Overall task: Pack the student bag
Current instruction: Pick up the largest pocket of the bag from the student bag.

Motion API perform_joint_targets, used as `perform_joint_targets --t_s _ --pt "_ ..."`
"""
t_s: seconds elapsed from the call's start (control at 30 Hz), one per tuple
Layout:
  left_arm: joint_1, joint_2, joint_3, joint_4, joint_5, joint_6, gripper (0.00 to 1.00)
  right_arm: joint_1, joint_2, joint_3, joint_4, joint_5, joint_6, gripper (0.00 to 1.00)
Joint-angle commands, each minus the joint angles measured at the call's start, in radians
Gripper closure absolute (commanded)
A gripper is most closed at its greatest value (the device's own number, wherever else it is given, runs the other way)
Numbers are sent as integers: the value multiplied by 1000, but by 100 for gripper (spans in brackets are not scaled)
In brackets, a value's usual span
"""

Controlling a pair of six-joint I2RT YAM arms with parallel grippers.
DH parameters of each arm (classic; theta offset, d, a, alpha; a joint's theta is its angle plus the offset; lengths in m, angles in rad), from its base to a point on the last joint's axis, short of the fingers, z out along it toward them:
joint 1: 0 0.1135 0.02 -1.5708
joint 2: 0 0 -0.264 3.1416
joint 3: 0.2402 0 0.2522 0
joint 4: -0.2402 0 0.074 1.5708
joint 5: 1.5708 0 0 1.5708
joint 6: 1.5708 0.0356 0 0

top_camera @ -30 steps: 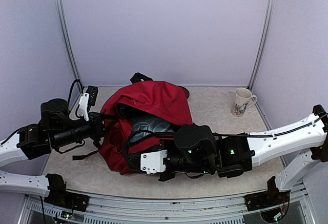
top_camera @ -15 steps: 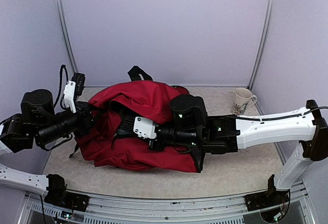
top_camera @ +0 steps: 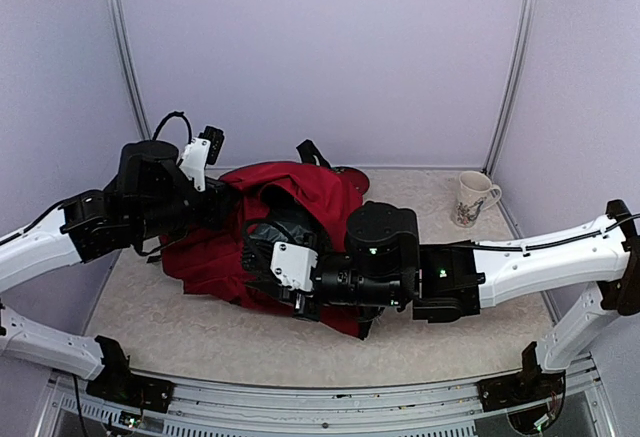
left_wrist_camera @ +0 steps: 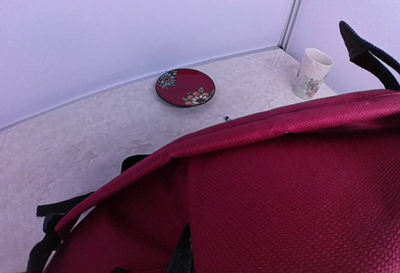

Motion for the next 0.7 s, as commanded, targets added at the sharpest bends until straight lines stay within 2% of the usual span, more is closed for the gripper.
perform_joint_targets --t_s 0.0,0.2,0.37,0.47,0.67 --pt "114 88 110 288 224 -22 100 -26 -36 -31 43 93 157 72" --pt "133 157 120 338 277 -38 100 -73 -53 -97 60 196 442 71" --pt "123 141 91 374 306 -66 100 -73 14 -93 25 296 629 72" --pt "96 135 88 385 301 -67 100 -73 63 -85 39 347 705 72" --pt "59 140 94 393 293 -65 100 -73 129 -78 121 468 731 72"
